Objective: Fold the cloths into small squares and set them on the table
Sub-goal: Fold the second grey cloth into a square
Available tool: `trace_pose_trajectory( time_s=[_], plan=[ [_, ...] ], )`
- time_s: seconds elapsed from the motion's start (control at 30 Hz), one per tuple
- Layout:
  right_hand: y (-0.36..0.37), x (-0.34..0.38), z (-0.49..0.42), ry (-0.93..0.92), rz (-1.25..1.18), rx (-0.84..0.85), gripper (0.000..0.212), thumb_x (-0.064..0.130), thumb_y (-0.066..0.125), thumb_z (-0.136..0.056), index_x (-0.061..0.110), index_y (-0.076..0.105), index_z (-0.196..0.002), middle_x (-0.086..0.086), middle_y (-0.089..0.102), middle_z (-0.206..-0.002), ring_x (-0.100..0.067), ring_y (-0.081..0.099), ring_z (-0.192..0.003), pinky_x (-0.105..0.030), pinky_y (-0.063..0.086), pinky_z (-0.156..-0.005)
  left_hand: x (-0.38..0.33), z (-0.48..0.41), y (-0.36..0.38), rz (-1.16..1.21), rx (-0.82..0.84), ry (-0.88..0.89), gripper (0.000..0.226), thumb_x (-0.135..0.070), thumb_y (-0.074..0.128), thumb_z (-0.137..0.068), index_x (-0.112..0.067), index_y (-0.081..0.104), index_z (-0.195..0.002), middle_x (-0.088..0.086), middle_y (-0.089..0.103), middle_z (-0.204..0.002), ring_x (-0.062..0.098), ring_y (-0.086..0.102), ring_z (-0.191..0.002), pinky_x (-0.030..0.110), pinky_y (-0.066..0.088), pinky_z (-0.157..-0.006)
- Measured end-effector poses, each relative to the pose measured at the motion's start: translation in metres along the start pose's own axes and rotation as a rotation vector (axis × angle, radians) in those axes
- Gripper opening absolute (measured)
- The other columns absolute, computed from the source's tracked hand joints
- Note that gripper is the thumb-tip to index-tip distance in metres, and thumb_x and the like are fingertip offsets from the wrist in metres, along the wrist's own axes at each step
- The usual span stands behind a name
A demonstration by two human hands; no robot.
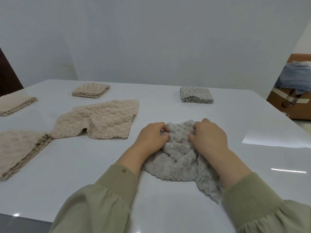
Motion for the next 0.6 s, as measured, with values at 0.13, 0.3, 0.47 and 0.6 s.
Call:
trace_pose_trajectory(
  time_s=[0.13,0.3,0.47,0.6],
  plan=[
    [0.015,-0.009,-0.009,0.057,0.025,0.07,0.011,0.005,0.052,-0.081,0.016,0.051,-0.083,-0.001,0.049,-0.073,-0.028,0.051,-0.076,-0.026,0.034,-0.058,0.009,-0.007,-0.007,-0.092,-0.092,-0.013,0.041,-0.039,0.053,-0.091,-0.022,0.052,-0.128,0.0,0.057,-0.125,0.019,0.051,-0.111,0.031,0.042,-0.088],
    [0.009,-0.016,-0.016,0.107,-0.043,-0.037,0.017,0.003,0.048,-0.083,0.012,0.05,-0.069,-0.002,0.045,-0.075,-0.028,0.048,-0.073,-0.028,0.034,-0.058,0.044,-0.014,-0.022,-0.203,-0.123,-0.212,0.036,-0.049,0.047,-0.091,-0.021,0.063,-0.107,-0.001,0.063,-0.102,0.017,0.059,-0.087,0.03,0.047,-0.07],
    [-0.005,-0.027,-0.022,0.121,-0.228,-0.259,0.018,0.007,0.046,-0.089,-0.001,0.061,-0.093,-0.014,0.049,-0.13,-0.037,0.058,-0.088,-0.038,0.044,-0.074,0.043,-0.015,-0.023,-0.127,-0.162,-0.184,0.034,-0.046,0.044,-0.094,-0.022,0.06,-0.077,-0.005,0.06,-0.076,0.015,0.054,-0.072,0.029,0.04,-0.059],
    [-0.003,-0.012,-0.02,0.012,-0.031,-0.271,0.029,0.011,0.048,-0.087,-0.001,0.06,-0.111,-0.021,0.043,-0.139,-0.039,0.049,-0.107,-0.043,0.043,-0.082,0.047,-0.016,-0.023,-0.019,-0.124,-0.188,0.017,-0.039,0.054,-0.09,-0.026,0.065,-0.086,-0.009,0.061,-0.084,0.013,0.056,-0.081,0.027,0.039,-0.064]
  ],
)
Point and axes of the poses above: each hand's wrist, its own z-axis away from the middle knuckle, its own y-axis out of the palm, x = y × z, the point moved 8 cm from there along -z, towards the middle knuckle
